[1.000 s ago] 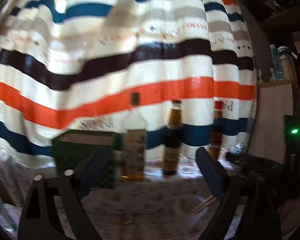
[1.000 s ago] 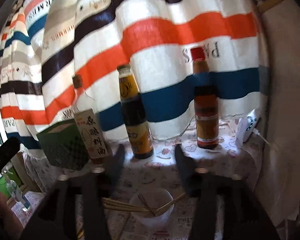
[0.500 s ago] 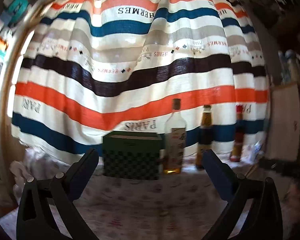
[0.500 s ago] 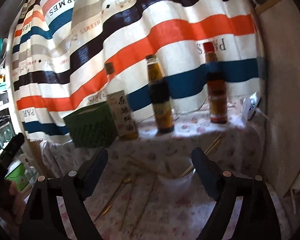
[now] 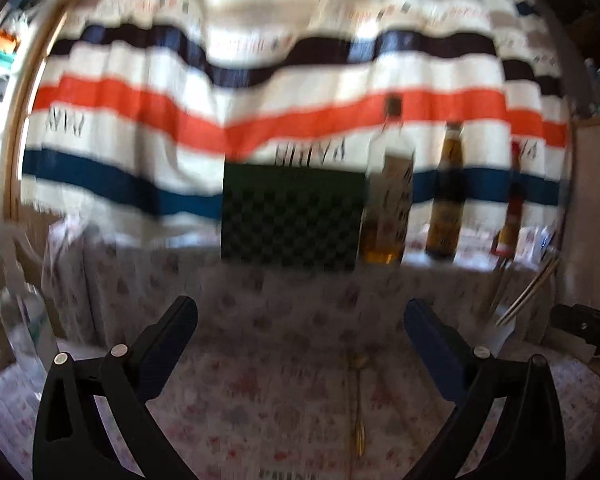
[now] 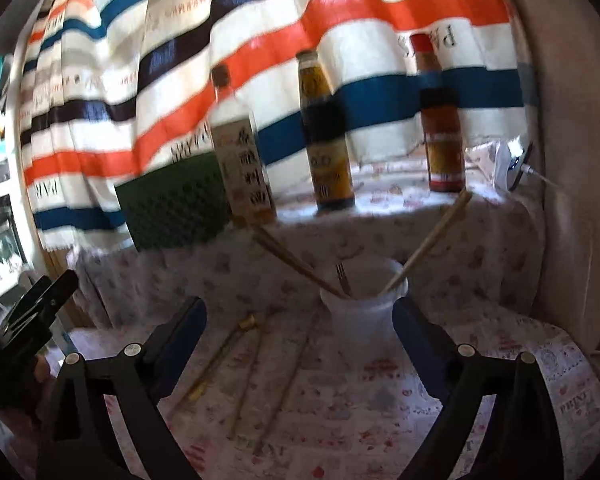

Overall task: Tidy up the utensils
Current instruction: 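Withdraw both open tools from the cup back toward the utensils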

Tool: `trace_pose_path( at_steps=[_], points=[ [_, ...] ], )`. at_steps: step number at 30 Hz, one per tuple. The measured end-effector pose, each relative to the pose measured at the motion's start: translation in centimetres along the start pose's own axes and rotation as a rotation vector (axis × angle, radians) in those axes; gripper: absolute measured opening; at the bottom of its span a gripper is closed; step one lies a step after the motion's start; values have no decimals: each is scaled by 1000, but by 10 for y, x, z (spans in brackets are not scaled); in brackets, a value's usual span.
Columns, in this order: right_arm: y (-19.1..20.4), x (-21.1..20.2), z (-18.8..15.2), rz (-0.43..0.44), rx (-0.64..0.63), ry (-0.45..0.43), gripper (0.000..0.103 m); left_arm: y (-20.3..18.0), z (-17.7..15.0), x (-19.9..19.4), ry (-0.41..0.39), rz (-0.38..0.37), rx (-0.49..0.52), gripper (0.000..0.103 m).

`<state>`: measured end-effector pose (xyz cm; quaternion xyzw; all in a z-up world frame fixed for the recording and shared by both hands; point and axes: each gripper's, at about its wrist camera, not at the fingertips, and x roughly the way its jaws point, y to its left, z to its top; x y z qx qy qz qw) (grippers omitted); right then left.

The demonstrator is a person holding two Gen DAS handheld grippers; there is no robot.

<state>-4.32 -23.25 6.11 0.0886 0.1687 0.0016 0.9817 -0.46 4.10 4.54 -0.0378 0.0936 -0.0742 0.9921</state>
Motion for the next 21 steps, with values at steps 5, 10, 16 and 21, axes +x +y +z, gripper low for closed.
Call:
trace_pose_path(
  at_steps=[5, 10, 16, 21],
  points=[
    [-6, 13, -8, -54, 2, 34, 100, 21, -13, 18, 141, -4, -174, 103],
    [-9, 21, -12, -72, 20, 69, 102, 30, -21, 35, 243, -15, -240, 103],
    [-8, 39, -17, -113, -28, 152, 103, 32, -31, 54, 359, -94, -294, 102],
    [-10, 51, -25, -108, -18, 217, 103, 25, -37, 60, 402, -64, -252, 103]
  ],
)
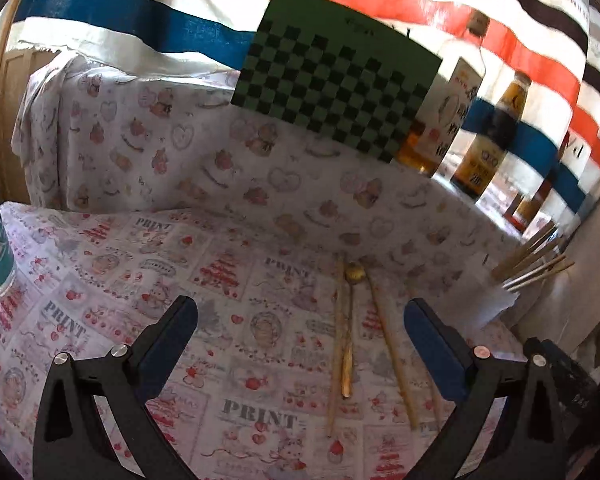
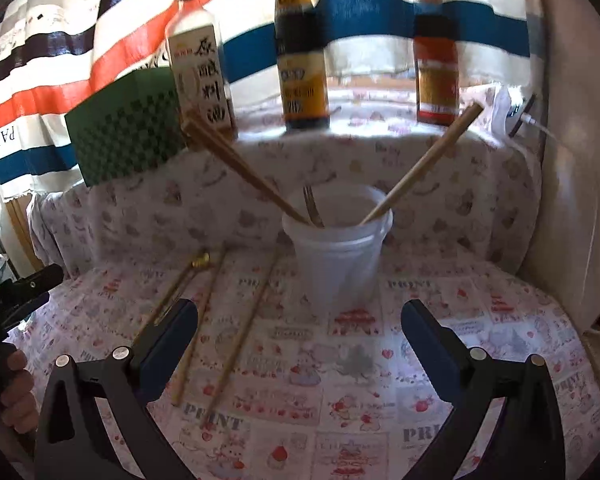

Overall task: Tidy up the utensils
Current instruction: 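Withdraw both open tools from the cup back toward the utensils, then lower right tool onto a chopstick and close while left tool approaches the gold spoon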

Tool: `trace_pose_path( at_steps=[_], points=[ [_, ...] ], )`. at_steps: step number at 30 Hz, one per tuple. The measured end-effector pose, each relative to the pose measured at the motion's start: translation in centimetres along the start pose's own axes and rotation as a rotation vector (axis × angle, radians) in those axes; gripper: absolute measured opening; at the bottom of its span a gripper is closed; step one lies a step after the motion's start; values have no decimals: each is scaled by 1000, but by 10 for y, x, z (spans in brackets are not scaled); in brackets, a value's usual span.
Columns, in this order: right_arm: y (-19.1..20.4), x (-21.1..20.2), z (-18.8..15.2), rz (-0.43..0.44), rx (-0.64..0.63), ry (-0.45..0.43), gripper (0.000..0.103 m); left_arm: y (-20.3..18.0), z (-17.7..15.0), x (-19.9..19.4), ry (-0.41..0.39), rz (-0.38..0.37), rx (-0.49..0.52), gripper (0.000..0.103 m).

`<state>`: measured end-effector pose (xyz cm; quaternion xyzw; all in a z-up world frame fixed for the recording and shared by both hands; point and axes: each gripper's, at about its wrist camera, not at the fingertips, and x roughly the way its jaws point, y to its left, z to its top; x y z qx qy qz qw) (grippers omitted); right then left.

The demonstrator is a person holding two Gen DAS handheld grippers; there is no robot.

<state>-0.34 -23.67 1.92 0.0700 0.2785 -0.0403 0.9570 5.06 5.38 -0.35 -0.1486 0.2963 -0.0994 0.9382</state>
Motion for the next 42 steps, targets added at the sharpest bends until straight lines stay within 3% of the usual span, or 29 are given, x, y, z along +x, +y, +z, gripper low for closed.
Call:
trace_pose_path(
  at_steps=[5, 8, 17, 23, 31, 34, 37, 42],
  points=[
    [6, 5, -5, 1, -26, 20, 103, -3, -4, 14, 83, 41, 42, 103],
    [15, 6, -10, 7, -63, 33, 103, -1, -3, 17, 90, 83, 64, 103],
    [40, 25, -31, 54, -164, 172, 103, 1, -6, 29, 164, 121, 86, 103],
    [50, 39, -45, 19, -220, 240, 103, -2, -11, 39, 192, 192, 130, 103],
    [54, 51, -54, 78, -222, 326, 102, -7, -16, 45, 224, 195, 167, 103],
    [55, 56, -58, 98, -227, 371, 94, -6, -17, 49, 257, 169, 155, 103],
    [57, 61, -61, 90, -243, 398, 86, -1, -17, 52, 264, 191, 137, 103],
    [60, 60, -63, 87, -244, 390, 78, 0, -16, 50, 261, 189, 133, 103]
  ],
)
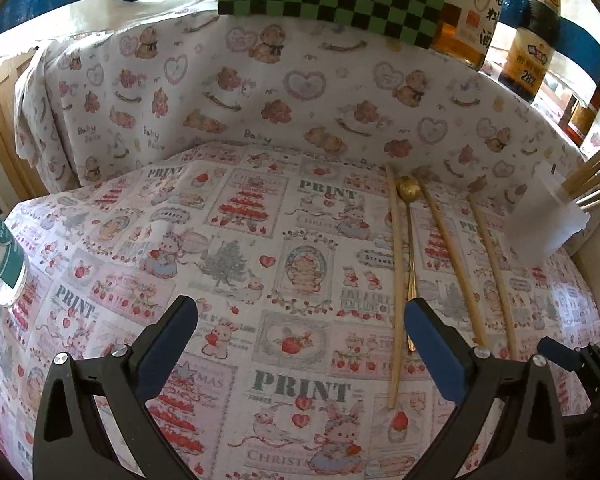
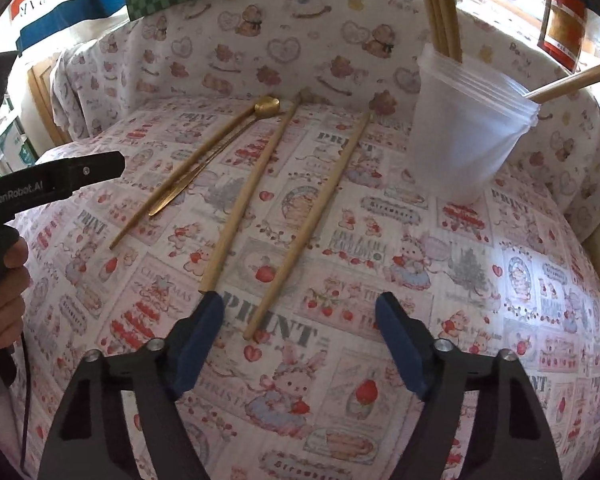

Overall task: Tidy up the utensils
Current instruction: 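Lower right tool onto a chopstick and close while left tool approaches the gold spoon, then lift the chopstick with right tool toward the cup while left tool closes on a chopstick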

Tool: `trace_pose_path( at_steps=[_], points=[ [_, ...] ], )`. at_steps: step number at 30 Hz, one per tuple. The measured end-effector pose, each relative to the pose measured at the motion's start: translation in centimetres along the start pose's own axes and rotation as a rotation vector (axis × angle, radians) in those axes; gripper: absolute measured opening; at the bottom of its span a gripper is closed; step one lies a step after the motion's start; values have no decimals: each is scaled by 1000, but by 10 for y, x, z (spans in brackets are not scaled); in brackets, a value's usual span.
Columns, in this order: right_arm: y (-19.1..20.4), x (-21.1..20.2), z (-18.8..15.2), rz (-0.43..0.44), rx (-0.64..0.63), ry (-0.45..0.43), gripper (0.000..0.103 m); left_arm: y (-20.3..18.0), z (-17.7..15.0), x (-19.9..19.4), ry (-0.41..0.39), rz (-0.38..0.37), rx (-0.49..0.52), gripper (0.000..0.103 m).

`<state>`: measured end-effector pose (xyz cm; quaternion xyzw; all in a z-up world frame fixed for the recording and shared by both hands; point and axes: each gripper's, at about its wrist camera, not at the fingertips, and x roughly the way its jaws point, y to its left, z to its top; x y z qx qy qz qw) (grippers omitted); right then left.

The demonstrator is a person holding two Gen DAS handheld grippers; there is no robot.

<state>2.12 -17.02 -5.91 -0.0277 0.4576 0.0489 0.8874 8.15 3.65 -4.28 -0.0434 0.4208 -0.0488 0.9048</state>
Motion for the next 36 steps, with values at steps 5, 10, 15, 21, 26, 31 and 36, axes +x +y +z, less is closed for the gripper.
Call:
trace_pose_path(
  at_steps=[5, 10, 15, 21, 26, 31, 36],
  points=[
    [-1, 0, 0, -12, 15, 1, 69, -7, -2, -1, 0, 29, 35, 103],
    [-9, -3, 1, -46, 52, -5, 35, -16, -5, 0, 13, 16, 72, 102],
    [-5, -3, 1, -125, 0, -15, 6, -25, -8, -4, 22, 2, 94, 102],
    [-16, -9, 5, -94, 55, -44, 6, -47, -17, -2, 61, -44, 184, 70],
    [-30, -36, 9, -163, 116, -180, 6, -56, -24, 1, 113, -76, 216, 33],
    [-36, -58, 11, -126, 158, -280, 6, -66, -30, -1, 108, -28, 282, 4],
    [-48, -70, 11, -69, 247, -329, 6, -64, -28, -4, 77, -34, 277, 4]
  ],
)
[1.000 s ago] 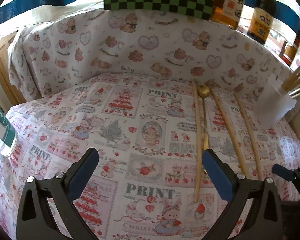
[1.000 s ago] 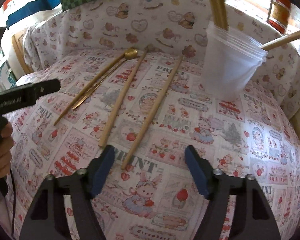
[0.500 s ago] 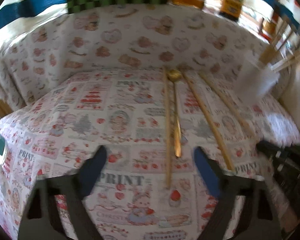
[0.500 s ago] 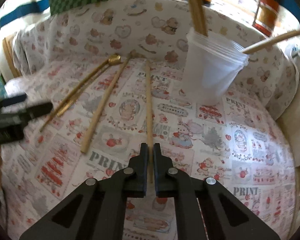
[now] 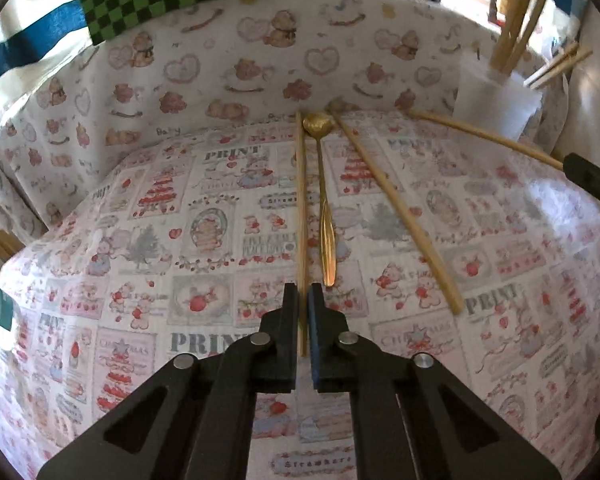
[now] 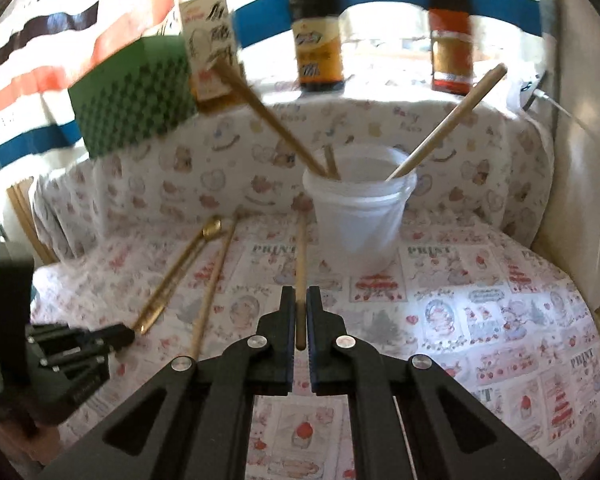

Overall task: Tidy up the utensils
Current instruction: 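Lift the chopstick with right tool toward the cup while left tool closes on a chopstick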

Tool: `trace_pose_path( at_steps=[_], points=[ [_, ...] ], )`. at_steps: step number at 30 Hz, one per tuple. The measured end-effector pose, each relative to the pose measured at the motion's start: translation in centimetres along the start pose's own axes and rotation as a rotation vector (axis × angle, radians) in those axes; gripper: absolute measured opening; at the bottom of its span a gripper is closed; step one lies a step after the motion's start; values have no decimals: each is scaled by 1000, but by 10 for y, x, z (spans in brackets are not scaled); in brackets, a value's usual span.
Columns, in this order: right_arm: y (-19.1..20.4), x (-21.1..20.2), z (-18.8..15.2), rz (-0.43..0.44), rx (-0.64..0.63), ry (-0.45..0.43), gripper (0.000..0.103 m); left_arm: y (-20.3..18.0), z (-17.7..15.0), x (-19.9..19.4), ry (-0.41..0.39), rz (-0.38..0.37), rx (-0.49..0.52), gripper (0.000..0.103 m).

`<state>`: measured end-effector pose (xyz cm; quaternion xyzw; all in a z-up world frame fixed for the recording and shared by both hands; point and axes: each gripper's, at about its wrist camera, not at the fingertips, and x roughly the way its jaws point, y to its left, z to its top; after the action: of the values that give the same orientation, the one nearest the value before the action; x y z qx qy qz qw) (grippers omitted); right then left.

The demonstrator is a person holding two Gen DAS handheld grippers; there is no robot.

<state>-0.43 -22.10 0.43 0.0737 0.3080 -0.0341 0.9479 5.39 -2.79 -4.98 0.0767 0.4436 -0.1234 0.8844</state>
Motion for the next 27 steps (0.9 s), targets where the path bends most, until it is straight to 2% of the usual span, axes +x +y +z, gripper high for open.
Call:
trace_pose_path(
  at_steps=[2, 4, 6, 8, 11, 14, 19, 21, 27],
  points=[
    [-4, -5, 2, 8, 19, -39, 6, 10, 2, -10, -47, -22, -35, 4],
    [-9, -12, 4, 36, 50, -66, 6, 14, 3, -29, -137, -55, -64, 4],
    [-12, -18, 6, 40, 66, -92, 6, 14, 2, -57, -301, 2, -54, 4],
    [-12, -22, 8, -1, 75, -98, 6, 13, -2, -79, -434, 55, -52, 3],
    [-17, -32, 10, 47, 100, -143, 6, 28, -8, -105, -553, -16, -128, 3],
    [-16, -48, 11, 55, 89, -222, 6, 41, -14, -125, -666, -47, -185, 3],
    [-20, -66, 11, 129, 117, -306, 6, 58, -21, -146, -758, -103, -250, 3],
    [-19, -72, 11, 131, 114, -332, 6, 64, -21, -149, -774, -120, -262, 3],
    [-21, -74, 12, 139, 120, -338, 6, 62, -25, -155, -794, -123, -264, 3]
  ],
)
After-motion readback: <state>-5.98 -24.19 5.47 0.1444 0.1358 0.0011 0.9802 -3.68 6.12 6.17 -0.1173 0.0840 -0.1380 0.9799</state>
